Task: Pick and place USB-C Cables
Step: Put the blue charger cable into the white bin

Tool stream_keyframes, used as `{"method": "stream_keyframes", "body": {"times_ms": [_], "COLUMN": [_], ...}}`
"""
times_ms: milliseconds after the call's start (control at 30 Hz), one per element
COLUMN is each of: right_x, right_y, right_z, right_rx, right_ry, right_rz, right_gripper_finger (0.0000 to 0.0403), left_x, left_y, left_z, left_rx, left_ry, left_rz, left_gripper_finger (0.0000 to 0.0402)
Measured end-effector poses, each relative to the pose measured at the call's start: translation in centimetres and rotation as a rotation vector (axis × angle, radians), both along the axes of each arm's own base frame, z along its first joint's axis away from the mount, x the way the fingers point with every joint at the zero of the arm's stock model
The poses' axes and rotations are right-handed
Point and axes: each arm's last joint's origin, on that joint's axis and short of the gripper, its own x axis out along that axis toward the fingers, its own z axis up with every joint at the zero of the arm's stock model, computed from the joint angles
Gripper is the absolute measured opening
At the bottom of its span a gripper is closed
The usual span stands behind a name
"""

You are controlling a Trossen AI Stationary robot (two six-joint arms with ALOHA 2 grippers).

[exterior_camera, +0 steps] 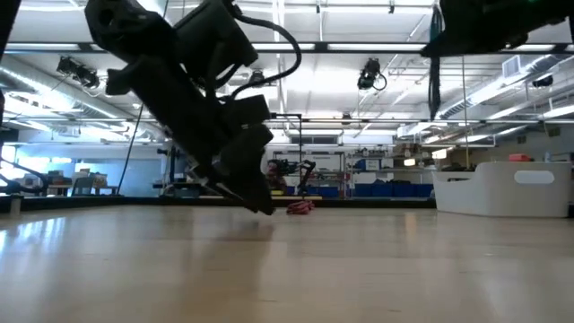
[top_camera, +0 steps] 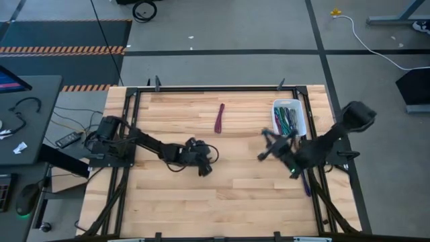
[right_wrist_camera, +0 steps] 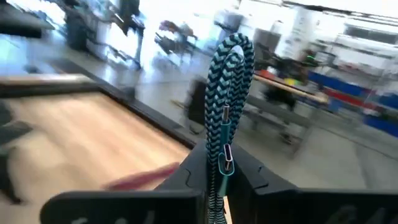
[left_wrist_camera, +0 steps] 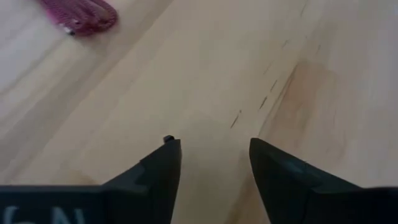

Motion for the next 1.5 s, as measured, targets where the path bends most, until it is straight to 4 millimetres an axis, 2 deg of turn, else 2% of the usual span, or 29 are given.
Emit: {"method": "stream_keyframes", "body": {"times_ms": [133,233,400,500,600,767,867,967,1100,1233,1333,1500], "right_x": [-2.4,-4.4,-7.1,-8.0,-8.1,-7.3,-6.4,-4.7,-2.3,-2.4,-2.4,-2.7], "right_y": [-2.0,-4.3,-7.6,-8.4,-8.3,-7.2,-7.1,-7.4,-9.2,-12.1,-13.9,-17.0], "right_z": [3.1,4.8,5.8,5.3,3.6,-0.1,-1.0,-0.8,0.6,2.5,4.2,4.6], "right_rx": [0.067,0.127,0.185,0.227,0.258,0.318,0.38,0.423,0.599,0.788,0.857,0.933], "right_ry": [-0.097,-0.196,-0.34,-0.44,-0.523,-0.677,-0.754,-0.69,-0.416,-0.088,0.026,0.216], "right_rz": [-0.024,-0.086,-0.219,-0.254,-0.214,0.014,0.191,0.219,0.146,-0.121,-0.265,-0.471], "right_gripper_finger": [0.0032,0.0032,0.0032,0.0032,0.0031,0.0031,0.0031,0.0031,0.0031,0.0031,0.0031,0.0031], "left_x": [-0.1,0.0,0.1,0.3,0.7,1.4,1.7,1.9,1.9,2.0,2.0,2.0], "left_y": [-0.5,-0.7,-0.6,-0.6,-0.7,-0.9,-0.9,-1.0,-1.0,-0.9,-0.8,-0.8], "left_z": [0.2,0.4,0.6,0.8,1.2,2.1,2.5,2.8,2.9,2.9,2.9,2.9], "left_rx": [0.076,0.118,0.149,0.164,0.186,0.223,0.249,0.265,0.278,0.281,0.281,0.281], "left_ry": [-0.031,-0.058,-0.082,-0.106,-0.143,-0.225,-0.255,-0.276,-0.278,-0.277,-0.277,-0.277], "left_rz": [0.043,0.073,0.101,0.089,0.06,0.015,-0.011,-0.034,-0.05,-0.048,-0.046,-0.045], "left_gripper_finger": [0.0199,0.0194,0.0184,0.0181,0.0178,0.0178,0.0176,0.0178,0.0176,0.0172,0.0172,0.0172]}}
